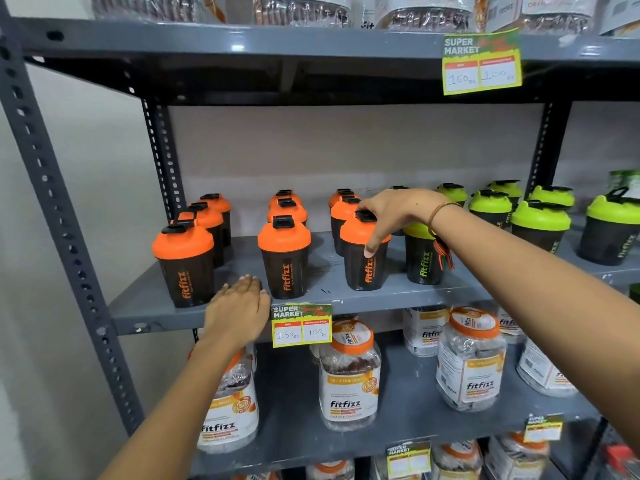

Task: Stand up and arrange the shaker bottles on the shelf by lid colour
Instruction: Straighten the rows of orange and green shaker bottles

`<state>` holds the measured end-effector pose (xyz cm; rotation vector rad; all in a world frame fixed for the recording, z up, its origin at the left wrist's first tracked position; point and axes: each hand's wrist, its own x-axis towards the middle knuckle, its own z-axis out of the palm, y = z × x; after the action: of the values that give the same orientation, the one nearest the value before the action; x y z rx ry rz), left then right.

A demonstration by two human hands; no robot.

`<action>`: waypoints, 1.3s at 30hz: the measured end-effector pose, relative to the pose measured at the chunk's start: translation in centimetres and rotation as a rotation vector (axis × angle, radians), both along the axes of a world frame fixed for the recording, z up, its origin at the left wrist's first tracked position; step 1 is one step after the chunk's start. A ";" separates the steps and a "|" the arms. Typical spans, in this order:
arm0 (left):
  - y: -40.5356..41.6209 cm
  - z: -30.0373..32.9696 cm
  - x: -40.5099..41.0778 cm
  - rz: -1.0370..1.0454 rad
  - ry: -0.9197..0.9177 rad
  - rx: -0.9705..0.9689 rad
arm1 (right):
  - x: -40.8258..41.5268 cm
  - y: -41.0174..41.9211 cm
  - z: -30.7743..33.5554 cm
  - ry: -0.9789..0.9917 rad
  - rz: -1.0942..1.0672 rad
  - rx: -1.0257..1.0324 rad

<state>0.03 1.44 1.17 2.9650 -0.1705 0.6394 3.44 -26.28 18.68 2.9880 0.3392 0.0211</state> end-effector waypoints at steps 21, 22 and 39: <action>-9.3 4.0 -6.8 -0.367 -0.842 -1.061 | -4.3 -10.7 0.7 -0.786 0.076 1.002; -11.4 4.6 -7.2 -0.419 -0.858 -1.048 | -4.1 -11.7 0.5 -0.789 0.075 1.024; -31.6 1.6 -0.5 -0.142 -0.070 -0.914 | -2.3 -28.8 -8.8 -1.112 0.059 0.898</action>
<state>-0.50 -30.21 2.82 2.0367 -0.0628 0.5879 1.15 -55.04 9.88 3.0254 0.2942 2.1982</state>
